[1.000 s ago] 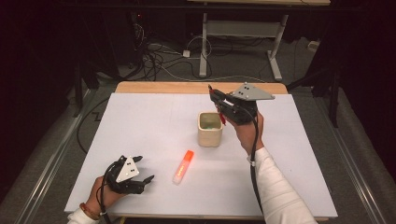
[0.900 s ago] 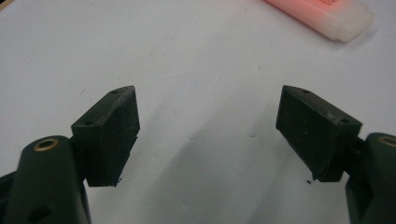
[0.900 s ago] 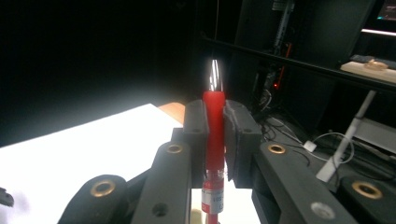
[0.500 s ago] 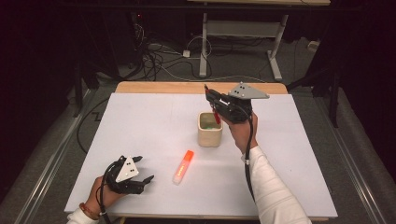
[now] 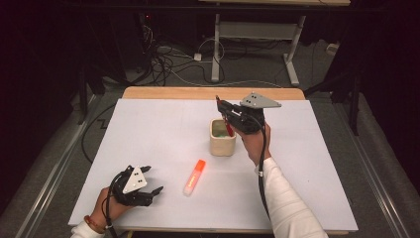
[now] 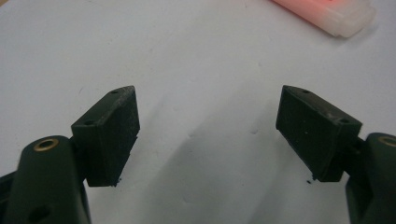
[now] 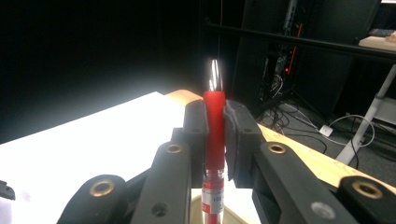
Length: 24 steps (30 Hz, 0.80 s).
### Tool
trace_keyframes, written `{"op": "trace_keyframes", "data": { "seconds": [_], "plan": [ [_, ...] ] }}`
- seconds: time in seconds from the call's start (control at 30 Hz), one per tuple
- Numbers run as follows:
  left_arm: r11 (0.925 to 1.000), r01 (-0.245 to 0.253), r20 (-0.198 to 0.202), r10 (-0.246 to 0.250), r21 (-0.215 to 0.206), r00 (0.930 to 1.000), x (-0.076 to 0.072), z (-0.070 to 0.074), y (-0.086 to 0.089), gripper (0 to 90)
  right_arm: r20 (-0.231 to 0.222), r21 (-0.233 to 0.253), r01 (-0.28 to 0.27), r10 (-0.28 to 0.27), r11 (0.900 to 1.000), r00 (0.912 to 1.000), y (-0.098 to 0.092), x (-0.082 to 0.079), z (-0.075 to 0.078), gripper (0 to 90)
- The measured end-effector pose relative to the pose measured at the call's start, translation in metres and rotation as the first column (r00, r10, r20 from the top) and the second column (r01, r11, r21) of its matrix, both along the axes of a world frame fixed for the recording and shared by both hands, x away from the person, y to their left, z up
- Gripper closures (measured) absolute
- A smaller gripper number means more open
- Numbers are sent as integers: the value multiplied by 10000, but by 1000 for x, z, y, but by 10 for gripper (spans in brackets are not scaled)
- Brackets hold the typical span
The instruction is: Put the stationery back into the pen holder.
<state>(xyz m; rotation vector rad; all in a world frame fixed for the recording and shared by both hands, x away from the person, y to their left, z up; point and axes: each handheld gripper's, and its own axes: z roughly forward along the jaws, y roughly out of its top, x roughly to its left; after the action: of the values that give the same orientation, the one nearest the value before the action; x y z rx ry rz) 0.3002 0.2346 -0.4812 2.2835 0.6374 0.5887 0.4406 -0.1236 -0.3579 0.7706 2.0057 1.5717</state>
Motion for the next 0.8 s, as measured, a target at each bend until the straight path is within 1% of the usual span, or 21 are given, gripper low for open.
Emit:
{"op": "trace_keyframes", "data": {
  "seconds": [0.07,0.13,0.2,0.27,0.3,0.4,0.67,0.8],
  "plan": [
    [10000,5,5,-5,9,10000,0,0,0,206,-19,-14,-6,6,10000,10000,0,0,-1,800],
    [10000,-4,8,4,17,10000,0,0,0,206,-21,-193,9,-10,9998,10000,0,-1,-4,799],
    [10000,0,-31,0,23,10000,0,0,0,207,-46,-250,15,-16,9997,10000,-1,-1,-7,798],
    [10000,3,-39,-3,39,10000,0,-1,0,207,-188,-234,45,-50,9997,9998,-2,-1,-10,797],
    [10000,7,-38,-7,47,10000,0,-1,0,206,-229,-127,25,-28,9999,9997,-4,-2,-12,797],
    [10000,-4,-27,4,63,10000,0,0,0,207,-235,38,-11,12,10000,9997,-7,-3,-13,794],
    [10000,-13,-6,13,77,10000,0,0,-1,206,-55,-35,93,-93,10000,9999,-9,-5,-13,787],
    [10000,-12,-1,12,89,10000,0,0,-1,206,102,-160,167,-166,9997,9998,-9,-5,-14,783]
  ]
}}
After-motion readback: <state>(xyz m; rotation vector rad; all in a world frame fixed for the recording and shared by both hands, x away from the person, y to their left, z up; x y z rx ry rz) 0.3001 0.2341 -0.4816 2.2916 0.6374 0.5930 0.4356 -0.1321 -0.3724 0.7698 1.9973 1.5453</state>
